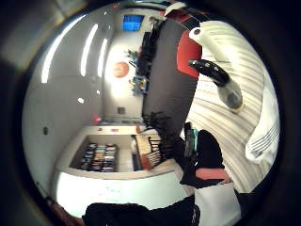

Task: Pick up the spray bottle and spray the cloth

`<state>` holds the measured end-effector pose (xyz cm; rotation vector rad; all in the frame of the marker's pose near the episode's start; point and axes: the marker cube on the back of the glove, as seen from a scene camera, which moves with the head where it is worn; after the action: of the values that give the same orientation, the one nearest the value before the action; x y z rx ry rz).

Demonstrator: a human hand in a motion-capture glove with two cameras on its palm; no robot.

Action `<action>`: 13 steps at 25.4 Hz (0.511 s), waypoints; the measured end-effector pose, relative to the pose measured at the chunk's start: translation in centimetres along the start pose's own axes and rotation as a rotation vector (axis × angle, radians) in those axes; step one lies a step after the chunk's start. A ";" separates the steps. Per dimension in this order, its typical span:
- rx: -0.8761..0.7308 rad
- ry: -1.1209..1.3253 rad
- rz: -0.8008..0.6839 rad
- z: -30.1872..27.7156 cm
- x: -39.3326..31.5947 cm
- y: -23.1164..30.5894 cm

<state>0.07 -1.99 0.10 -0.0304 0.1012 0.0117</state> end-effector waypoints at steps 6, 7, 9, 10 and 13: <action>-0.077 0.138 0.009 2.3 -0.9 -2.3; -0.075 0.138 0.003 2.6 -1.3 -2.3; -0.070 0.148 -0.013 2.6 -2.3 -2.2; -0.068 0.161 -0.024 2.3 -2.9 -2.1; -0.038 0.211 -0.068 2.2 -4.1 -2.1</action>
<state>-3.75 -4.05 2.81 -0.0734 0.3107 -0.0572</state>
